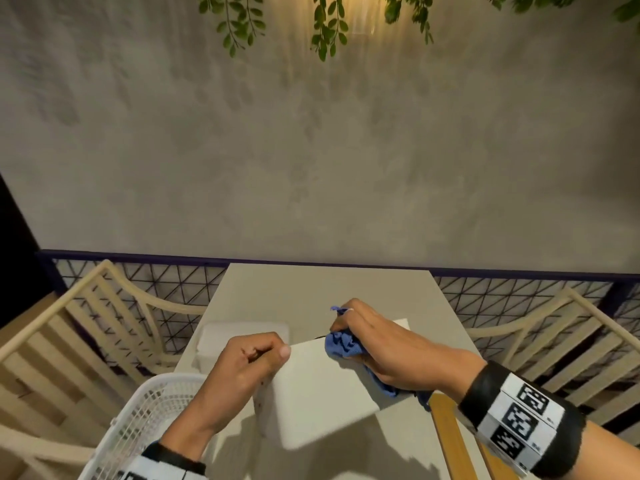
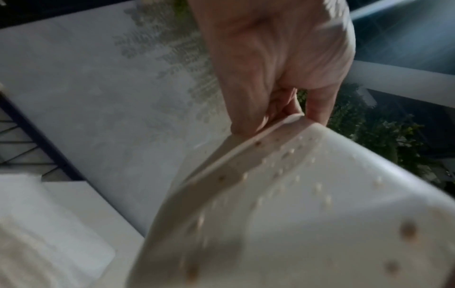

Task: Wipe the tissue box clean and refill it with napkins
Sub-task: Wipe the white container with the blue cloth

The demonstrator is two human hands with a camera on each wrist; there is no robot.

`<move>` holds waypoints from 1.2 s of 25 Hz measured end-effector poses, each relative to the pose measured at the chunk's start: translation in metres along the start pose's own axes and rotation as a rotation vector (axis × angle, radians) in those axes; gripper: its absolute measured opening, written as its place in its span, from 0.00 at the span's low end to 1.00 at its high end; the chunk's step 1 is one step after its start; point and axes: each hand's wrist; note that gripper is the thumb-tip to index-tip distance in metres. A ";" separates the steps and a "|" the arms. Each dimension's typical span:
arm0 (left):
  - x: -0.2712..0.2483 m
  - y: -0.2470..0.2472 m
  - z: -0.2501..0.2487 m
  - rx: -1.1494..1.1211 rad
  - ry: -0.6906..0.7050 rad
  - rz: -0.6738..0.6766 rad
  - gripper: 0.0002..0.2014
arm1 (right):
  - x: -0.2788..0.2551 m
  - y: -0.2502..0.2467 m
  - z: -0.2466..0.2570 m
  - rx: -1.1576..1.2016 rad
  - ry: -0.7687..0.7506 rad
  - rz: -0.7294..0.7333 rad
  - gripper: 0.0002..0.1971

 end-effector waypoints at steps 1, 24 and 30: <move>0.002 -0.001 -0.002 0.119 -0.049 0.031 0.20 | 0.000 0.000 0.002 -0.035 -0.008 0.019 0.12; 0.024 0.028 -0.039 0.210 -0.151 -0.051 0.11 | -0.017 0.042 -0.005 -0.090 -0.067 -0.526 0.16; 0.022 0.027 -0.032 0.150 -0.157 -0.093 0.06 | -0.002 0.044 0.005 -0.002 -0.072 -0.571 0.20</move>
Point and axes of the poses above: each hand's wrist, its own x-axis towards the middle knuckle, its own y-axis out of the palm, z = x × y, and after that the axes turned 13 degrees about -y, right-handed
